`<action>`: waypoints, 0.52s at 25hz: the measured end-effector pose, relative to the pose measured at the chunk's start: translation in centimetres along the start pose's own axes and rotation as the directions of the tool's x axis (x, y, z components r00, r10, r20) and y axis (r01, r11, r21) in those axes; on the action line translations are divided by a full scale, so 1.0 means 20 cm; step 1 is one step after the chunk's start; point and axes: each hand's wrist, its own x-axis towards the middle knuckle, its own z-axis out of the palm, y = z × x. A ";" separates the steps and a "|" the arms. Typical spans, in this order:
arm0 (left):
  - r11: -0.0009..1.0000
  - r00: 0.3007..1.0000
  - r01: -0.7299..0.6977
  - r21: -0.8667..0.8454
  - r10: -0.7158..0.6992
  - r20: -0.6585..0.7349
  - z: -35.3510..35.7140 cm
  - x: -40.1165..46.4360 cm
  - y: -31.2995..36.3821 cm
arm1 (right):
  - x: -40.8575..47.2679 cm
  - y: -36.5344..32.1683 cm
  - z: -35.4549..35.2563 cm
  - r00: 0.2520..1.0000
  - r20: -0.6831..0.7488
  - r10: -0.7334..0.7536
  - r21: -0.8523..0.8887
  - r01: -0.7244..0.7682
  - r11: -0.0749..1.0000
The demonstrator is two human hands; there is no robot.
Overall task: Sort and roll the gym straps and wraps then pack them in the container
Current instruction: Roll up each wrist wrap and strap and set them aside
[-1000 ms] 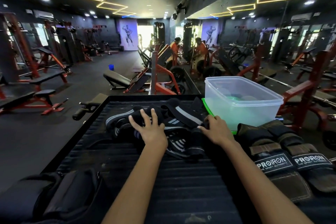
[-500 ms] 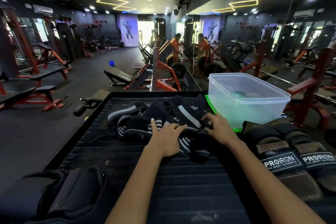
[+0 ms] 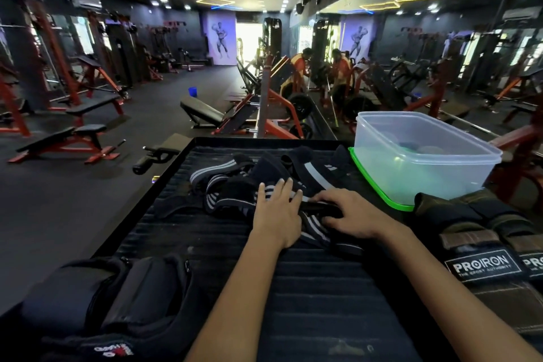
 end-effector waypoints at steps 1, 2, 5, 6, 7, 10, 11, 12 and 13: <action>0.999 0.999 0.034 0.035 -0.033 -0.018 0.00 0.00 -0.02 | -0.01 0.02 -0.02 1.000 -0.001 0.030 0.019 -0.030 0.999; 0.996 0.997 0.075 0.053 -0.073 -0.029 0.00 0.00 -0.04 | -0.01 0.03 -0.04 0.998 0.001 0.062 0.040 -0.062 0.997; 0.985 0.987 0.160 0.065 -0.159 -0.021 0.00 0.00 -0.09 | -0.02 0.06 -0.04 0.995 -0.047 0.083 0.025 -0.082 0.996; 0.981 0.983 0.182 0.066 -0.181 -0.023 0.00 -0.01 -0.10 | -0.02 0.06 -0.04 0.994 -0.072 0.079 -0.003 -0.080 0.997; 0.977 0.978 0.208 0.057 -0.206 -0.028 0.00 -0.01 -0.10 | -0.01 0.06 -0.04 0.992 -0.097 0.080 -0.037 -0.084 0.996; 0.965 0.965 0.262 0.018 -0.262 -0.034 0.00 -0.02 -0.11 | -0.01 0.07 -0.04 0.969 -0.222 0.110 -0.059 -0.126 0.990; 0.963 0.962 0.270 0.007 -0.269 -0.035 -0.01 -0.03 -0.11 | -0.01 0.06 -0.05 0.958 -0.262 0.117 -0.056 -0.136 0.989; 0.963 0.962 0.271 -0.008 -0.271 -0.041 -0.02 -0.03 -0.11 | -0.01 0.06 -0.05 0.949 -0.293 0.113 -0.059 -0.136 0.989; 0.964 0.963 0.263 -0.034 -0.265 -0.052 -0.03 -0.03 -0.10 | 0.00 0.06 -0.05 0.945 -0.310 0.101 -0.066 -0.128 0.990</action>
